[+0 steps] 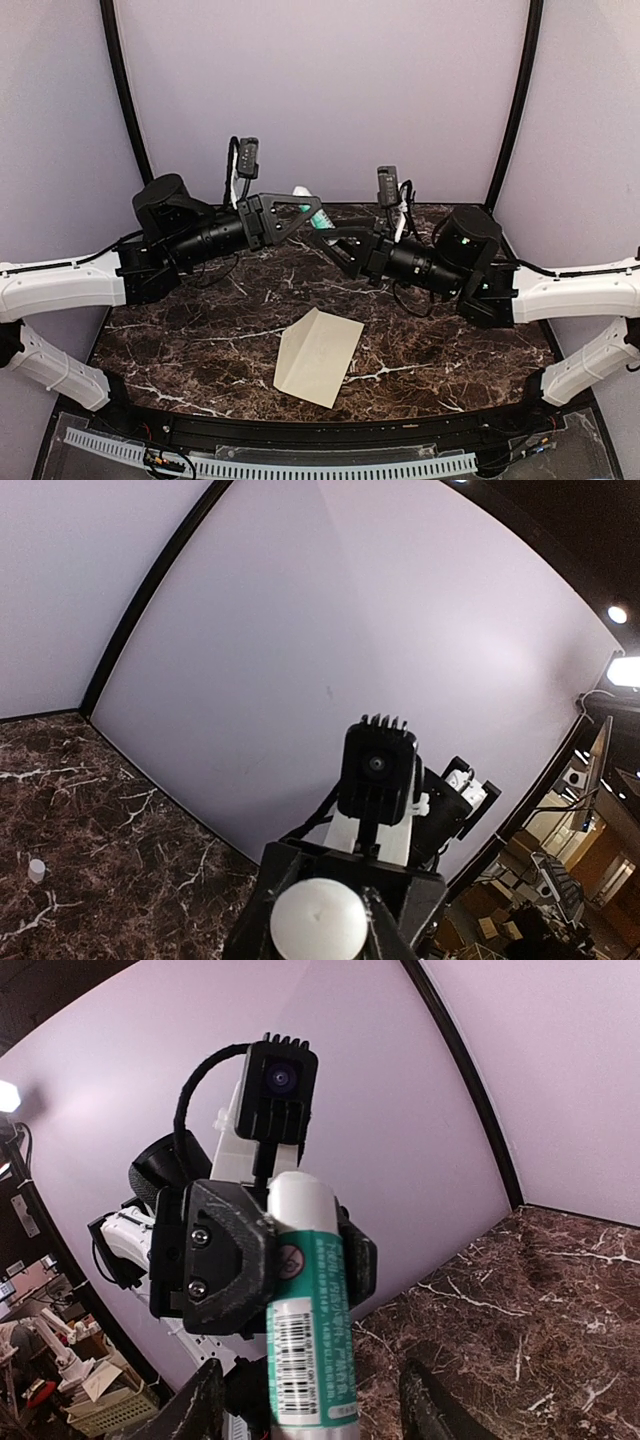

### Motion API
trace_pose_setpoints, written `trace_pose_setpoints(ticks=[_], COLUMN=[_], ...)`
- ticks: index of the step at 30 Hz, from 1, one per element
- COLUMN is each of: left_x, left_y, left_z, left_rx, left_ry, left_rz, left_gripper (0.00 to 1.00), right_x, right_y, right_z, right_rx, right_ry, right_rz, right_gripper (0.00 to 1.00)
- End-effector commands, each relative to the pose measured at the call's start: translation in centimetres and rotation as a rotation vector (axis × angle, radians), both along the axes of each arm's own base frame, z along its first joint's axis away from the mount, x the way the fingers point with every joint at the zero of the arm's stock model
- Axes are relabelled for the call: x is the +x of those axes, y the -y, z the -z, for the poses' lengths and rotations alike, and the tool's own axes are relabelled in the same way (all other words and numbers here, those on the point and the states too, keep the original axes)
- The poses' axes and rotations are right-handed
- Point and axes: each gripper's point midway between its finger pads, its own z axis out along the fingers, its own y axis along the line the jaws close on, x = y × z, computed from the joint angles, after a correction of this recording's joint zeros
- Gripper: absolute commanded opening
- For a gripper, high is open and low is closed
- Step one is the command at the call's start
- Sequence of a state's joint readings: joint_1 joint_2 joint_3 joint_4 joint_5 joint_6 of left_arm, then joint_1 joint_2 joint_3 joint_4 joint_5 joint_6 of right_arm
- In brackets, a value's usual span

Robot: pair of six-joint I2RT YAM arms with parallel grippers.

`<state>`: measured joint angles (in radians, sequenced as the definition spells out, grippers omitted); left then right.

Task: Place the letter into the envelope and seal it
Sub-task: Paint the envelope at the center of the board, then place the solid glue at the center of the board.

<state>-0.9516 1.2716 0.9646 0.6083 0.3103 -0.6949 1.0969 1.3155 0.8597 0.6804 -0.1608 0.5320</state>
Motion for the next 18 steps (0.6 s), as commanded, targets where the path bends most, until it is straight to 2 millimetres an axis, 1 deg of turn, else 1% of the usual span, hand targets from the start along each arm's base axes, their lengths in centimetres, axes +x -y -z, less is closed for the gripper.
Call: trace_pose_setpoints(ticks=[1,4,7,8,9,10,11,12,13,15,18], left_x=[0.1,0.7,1.1,1.2,1.3,1.4,0.8,0.6,0.0,-0.2,-0.7], left_y=[-1.2,-1.9,-2.8,-2.8,-3.0,-2.9,-2.8,-2.5,-2.4,-2.2,-2.2], left_z=[-0.4,0.4,0.7,1.5,1.6,2.7,3.0,4.1,4.7,6.5,7.2], left_rx=[0.052,0.083,0.119,0.153,0.176,0.218,0.239,0.275,0.288,0.322,0.289], left_ry=[0.016,0.007,0.036,0.024,0.058,0.040,0.072,0.077,0.079,0.056,0.042], left_rz=[0.048,0.066,0.098,0.103,0.103,0.116,0.153,0.181,0.224,0.250,0.277], left_gripper=[0.00,0.00,0.00,0.00,0.00,0.00,0.00,0.00,0.00,0.00,0.00], right_x=[-0.7,-1.1,-1.2,-0.8,-0.2,0.2,0.4,0.5,0.1,-0.4,-0.4], right_y=[1.0,1.5,1.8,1.9,1.9,1.9,1.9,1.7,1.4,0.6,-0.5], right_z=[-1.0,-1.0,-0.5,0.1,0.7,1.6,2.5,3.1,3.8,4.9,6.7], right_rx=[0.006,-0.009,-0.040,-0.069,-0.102,-0.139,-0.172,-0.196,-0.221,-0.272,-0.341], right_ry=[0.046,0.064,0.066,0.052,0.034,0.017,0.007,0.001,-0.004,-0.018,-0.060], right_rz=[0.006,0.001,0.004,0.017,0.040,0.050,0.050,0.033,-0.012,-0.073,-0.111], right_gripper=[0.57,0.60,0.64,0.64,0.65,0.65,0.65,0.65,0.65,0.64,0.58])
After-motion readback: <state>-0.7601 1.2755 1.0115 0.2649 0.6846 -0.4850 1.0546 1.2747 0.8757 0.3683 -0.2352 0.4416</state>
